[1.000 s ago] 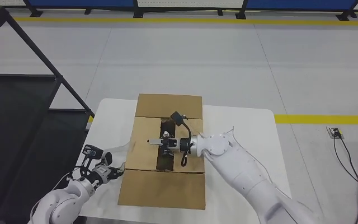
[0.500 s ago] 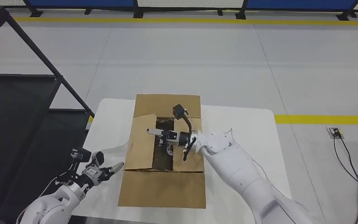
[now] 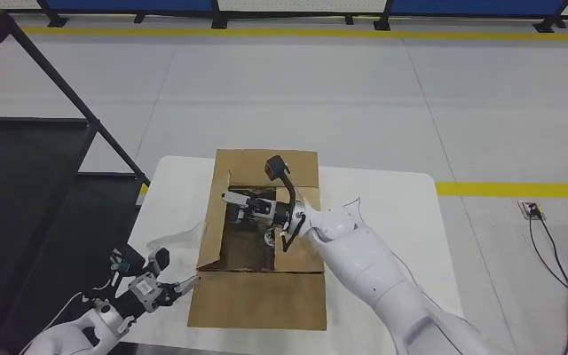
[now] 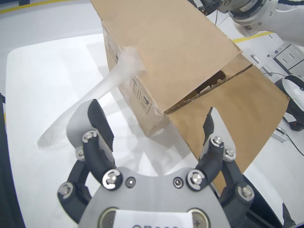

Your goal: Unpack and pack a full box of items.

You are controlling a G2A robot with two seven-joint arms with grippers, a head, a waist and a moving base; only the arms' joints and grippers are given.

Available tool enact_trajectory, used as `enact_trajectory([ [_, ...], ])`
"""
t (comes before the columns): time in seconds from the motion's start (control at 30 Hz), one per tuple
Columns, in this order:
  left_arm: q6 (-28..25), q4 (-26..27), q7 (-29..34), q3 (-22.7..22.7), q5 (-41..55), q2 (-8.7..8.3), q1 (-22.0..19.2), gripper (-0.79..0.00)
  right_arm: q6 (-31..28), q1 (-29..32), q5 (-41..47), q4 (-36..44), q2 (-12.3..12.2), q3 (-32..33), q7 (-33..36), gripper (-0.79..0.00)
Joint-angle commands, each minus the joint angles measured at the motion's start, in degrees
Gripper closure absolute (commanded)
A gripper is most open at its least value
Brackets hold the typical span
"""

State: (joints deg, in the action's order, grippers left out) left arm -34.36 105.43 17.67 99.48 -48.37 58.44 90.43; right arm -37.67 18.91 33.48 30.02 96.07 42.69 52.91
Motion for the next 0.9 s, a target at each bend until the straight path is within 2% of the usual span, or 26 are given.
enact_trajectory([
  [0.0,2.4,0.6,-0.5,-2.0,-1.5,0.2,-0.8,-0.785,-0.4,0.0,0.7,-0.1,0.5,0.0,-0.1,-0.785],
  [0.17,5.5,0.4,-0.8,-5.1,-1.1,0.57,-2.7,-0.785,-1.5,-0.3,1.7,-0.9,1.8,0.0,-0.2,-0.785],
  [0.3,6.6,0.0,-0.8,-5.9,-0.5,0.67,-3.6,-0.785,-1.3,-0.3,2.5,-1.4,2.8,-0.2,0.9,-0.785],
  [0.6,8.1,-0.6,-1.5,-4.0,2.9,0.7,-3.4,-0.785,-2.2,-0.6,5.2,-3.0,4.2,0.6,6.2,-0.785],
  [0.87,8.9,-1.2,-2.1,-1.2,4.4,0.58,-2.6,-0.785,-3.7,-1.0,5.6,-4.5,3.8,2.7,9.2,-0.785],
])
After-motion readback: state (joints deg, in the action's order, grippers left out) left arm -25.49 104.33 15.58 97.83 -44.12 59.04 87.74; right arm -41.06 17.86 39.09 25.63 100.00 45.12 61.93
